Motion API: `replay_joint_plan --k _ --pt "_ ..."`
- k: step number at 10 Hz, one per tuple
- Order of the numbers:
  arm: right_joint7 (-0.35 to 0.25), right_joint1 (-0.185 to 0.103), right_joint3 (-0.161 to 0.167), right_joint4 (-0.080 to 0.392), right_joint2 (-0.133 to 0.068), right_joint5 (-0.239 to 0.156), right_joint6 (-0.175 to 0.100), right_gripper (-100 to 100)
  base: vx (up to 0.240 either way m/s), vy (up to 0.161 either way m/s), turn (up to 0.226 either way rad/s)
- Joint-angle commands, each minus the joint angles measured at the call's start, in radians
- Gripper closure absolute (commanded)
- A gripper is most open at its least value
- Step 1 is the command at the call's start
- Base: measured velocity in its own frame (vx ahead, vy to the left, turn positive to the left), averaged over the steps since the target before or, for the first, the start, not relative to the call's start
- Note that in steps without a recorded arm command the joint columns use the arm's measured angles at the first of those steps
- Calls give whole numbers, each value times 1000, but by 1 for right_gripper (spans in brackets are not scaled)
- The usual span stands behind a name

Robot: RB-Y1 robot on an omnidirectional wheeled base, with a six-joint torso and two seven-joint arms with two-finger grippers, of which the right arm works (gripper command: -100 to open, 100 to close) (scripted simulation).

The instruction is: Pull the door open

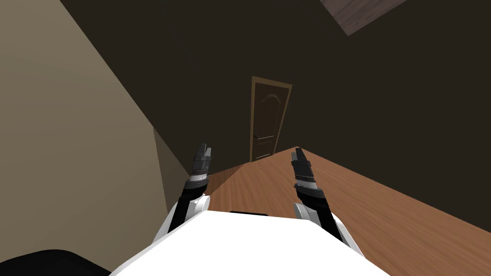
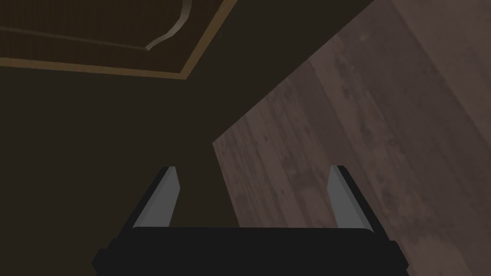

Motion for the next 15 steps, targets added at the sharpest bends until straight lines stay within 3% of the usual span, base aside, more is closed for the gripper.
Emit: replay_joint_plan --k 1,7,15 --pt "1 -14 2 30 -9 -12 -4 -100 42 -14 89" --pt "3 -63 7 137 -35 -53 -17 -100 92 -44 77" --pt "6 -148 17 322 -74 -125 -39 -100 88 -49 89"
